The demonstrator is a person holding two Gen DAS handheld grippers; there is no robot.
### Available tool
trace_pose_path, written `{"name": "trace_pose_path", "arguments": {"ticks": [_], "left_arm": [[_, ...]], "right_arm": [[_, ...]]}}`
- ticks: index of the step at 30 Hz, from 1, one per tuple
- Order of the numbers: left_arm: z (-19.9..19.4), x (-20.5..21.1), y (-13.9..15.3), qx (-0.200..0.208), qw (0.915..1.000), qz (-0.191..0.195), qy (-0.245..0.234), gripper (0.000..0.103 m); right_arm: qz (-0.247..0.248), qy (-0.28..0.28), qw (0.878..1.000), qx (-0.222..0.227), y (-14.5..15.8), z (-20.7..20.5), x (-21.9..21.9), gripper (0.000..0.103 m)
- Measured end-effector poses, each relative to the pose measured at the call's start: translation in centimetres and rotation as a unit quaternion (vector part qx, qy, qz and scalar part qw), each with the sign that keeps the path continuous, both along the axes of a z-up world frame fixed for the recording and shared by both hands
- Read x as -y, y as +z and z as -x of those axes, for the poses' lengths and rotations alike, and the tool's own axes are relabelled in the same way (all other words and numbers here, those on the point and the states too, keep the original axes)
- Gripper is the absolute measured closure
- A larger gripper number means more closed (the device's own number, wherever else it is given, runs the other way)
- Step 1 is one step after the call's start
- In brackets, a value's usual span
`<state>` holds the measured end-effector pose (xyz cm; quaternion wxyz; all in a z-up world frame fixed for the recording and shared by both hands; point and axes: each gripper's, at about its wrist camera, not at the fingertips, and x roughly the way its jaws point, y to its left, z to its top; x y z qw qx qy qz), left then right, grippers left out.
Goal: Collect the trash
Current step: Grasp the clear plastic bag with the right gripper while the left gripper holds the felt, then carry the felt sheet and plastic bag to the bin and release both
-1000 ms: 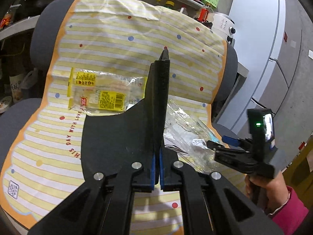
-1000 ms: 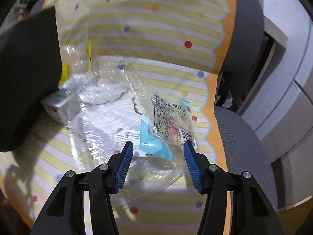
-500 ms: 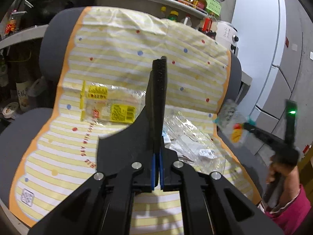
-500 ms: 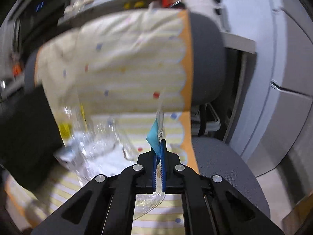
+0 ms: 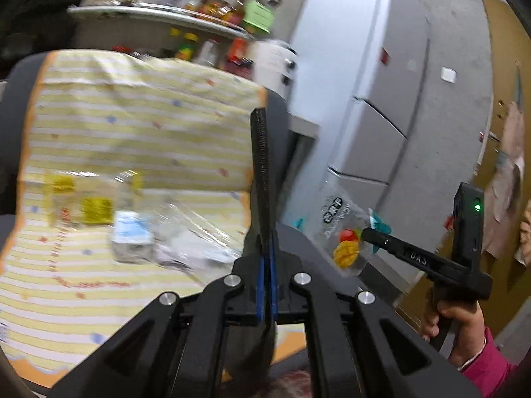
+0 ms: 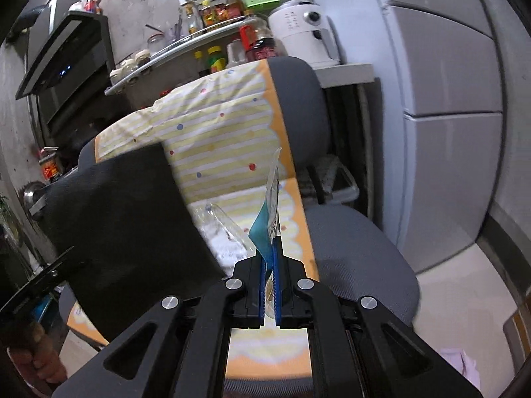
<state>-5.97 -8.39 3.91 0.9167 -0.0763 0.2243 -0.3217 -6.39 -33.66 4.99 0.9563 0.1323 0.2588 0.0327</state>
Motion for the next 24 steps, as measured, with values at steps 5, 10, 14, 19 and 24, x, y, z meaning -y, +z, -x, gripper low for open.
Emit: {"name": "trace_pose_path", "arguments": {"ticks": [5, 10, 14, 19, 24], "left_arm": [[1.3, 5.0, -0.9, -0.007, 0.9976, -0.012, -0.067, 0.103], [4.2, 10.7, -1.2, 0.0, 0.9867, -0.009, -0.162, 0.103], [5.5, 14.3, -1.7, -0.007, 0.9757, 0.001, -0.219, 0.103], [6.7, 16.9, -3.4, -0.021, 0.9673, 0.0, -0.253, 0.103], [6.8, 17.1, -4.4, -0.029, 0.9675, -0.014, -0.251, 0.103]], "right_arm": [[-0.001, -0.036, 0.999, -0.015, -1.1, 3.9, 2.6, 0.099], [0.006, -0.11, 0.993, -0.03, -1.7, 9.4, 6.9, 0.099], [0.002, -0.167, 0.984, -0.055, -3.2, 13.3, 9.8, 0.099], [-0.03, -0.204, 0.973, -0.105, -7.6, 15.7, 11.9, 0.098], [-0.072, -0.194, 0.967, -0.149, -12.1, 14.6, 12.2, 0.097]]}}
